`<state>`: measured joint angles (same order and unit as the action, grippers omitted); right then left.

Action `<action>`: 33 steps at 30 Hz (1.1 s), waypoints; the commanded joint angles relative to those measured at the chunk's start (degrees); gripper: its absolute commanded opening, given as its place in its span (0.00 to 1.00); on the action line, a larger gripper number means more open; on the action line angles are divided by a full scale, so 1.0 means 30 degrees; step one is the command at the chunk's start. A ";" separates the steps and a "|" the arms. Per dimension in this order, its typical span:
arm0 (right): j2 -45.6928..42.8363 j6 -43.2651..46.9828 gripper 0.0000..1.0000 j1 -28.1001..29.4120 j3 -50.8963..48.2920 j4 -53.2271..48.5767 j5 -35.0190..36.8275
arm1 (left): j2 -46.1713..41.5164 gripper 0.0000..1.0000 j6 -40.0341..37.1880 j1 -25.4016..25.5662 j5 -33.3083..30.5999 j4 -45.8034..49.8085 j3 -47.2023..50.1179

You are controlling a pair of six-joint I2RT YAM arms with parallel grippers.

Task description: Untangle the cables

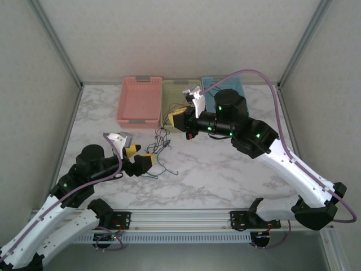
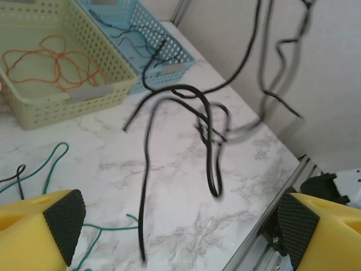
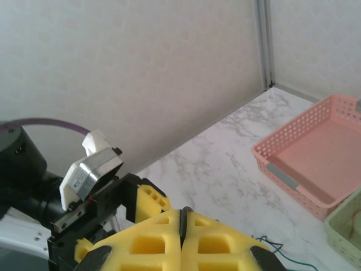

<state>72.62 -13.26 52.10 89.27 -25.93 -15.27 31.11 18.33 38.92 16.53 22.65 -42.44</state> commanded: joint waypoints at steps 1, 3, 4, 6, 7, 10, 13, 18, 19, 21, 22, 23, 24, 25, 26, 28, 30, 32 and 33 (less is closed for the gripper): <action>0.0388 -0.1503 0.00 -0.0111 0.1228 0.0249 -0.0922 | 0.0147 0.91 0.0501 0.0124 0.0680 -0.1497 0.0170; 0.0575 -0.1609 0.00 -0.0130 0.1786 0.0160 -0.1056 | 0.0639 0.91 0.0654 0.0124 0.0690 -0.2032 0.0133; 0.0686 -0.1591 0.00 -0.0109 0.2088 0.0028 -0.1098 | 0.0917 0.91 0.0687 0.0124 0.0793 -0.2316 0.0101; 0.0899 -0.1614 0.00 -0.0128 0.2724 -0.0228 -0.1064 | 0.1623 0.89 0.0766 0.0124 0.0967 -0.2820 0.0034; 0.0988 -0.1638 0.00 -0.0096 0.2895 -0.0311 -0.1035 | 0.1937 0.89 0.0774 0.0161 0.1115 -0.3025 0.0020; 0.1185 -0.1778 0.00 -0.0118 0.3356 -0.0408 -0.1069 | 0.2658 0.88 0.0971 0.0182 0.1304 -0.3839 0.0024; 0.1368 -0.1980 0.00 -0.0087 0.3667 -0.0386 -0.1288 | 0.3068 0.88 0.1052 0.0212 0.1377 -0.4583 0.0106; 0.1402 -0.2641 0.00 -0.0082 0.3616 0.0045 -0.2235 | 0.3798 0.86 0.0825 0.0212 0.1354 -0.4697 0.0083; 0.1426 -0.2710 0.00 -0.0080 0.3611 0.0062 -0.2298 | 0.3860 0.86 0.0824 0.0213 0.1366 -0.4650 0.0093; 0.1370 -0.2747 0.00 -0.0082 0.3621 0.0060 -0.2385 | 0.3833 0.84 0.0794 0.0212 0.1388 -0.4679 0.0248; 0.1338 -0.2753 0.00 -0.0080 0.3654 0.0060 -0.2436 | 0.3758 0.84 0.0794 0.0212 0.1389 -0.4724 0.0348; 0.1319 -0.2770 0.00 -0.0080 0.3685 0.0059 -0.2498 | 0.3683 0.83 0.0745 0.0226 0.1334 -0.4808 0.0481; 0.1350 -0.2774 0.00 -0.0089 0.3741 0.0060 -0.2601 | 0.3642 0.82 0.0678 0.0219 0.1287 -0.4895 0.0565; 0.1366 -0.2796 0.00 -0.0099 0.3827 0.0061 -0.2674 | 0.3637 0.81 0.0655 0.0212 0.1256 -0.5023 0.0649; 0.1399 -0.2807 0.00 -0.0080 0.3957 0.0017 -0.2704 | 0.3663 0.79 0.0618 0.0213 0.1306 -0.5180 0.0654; 0.1458 -0.2760 0.00 -0.0086 0.4134 -0.0053 -0.2782 | 0.3804 0.77 0.0607 0.0212 0.1377 -0.5325 0.0701; 0.1519 -0.2741 0.00 -0.0081 0.4305 -0.0141 -0.2756 | 0.3951 0.77 0.0491 0.0212 0.1417 -0.5831 0.0665; 0.1603 -0.2745 0.00 -0.0098 0.4482 -0.0157 -0.2849 | 0.4035 0.77 0.0289 0.0239 0.1316 -0.5911 0.0650; 0.1652 -0.2786 0.00 -0.0080 0.4568 -0.0145 -0.2940 | 0.4046 0.77 0.0156 0.0233 0.1316 -0.5882 0.0616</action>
<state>77.10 -20.86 52.10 100.57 -26.87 -22.63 43.03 20.38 38.96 19.29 7.68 -41.10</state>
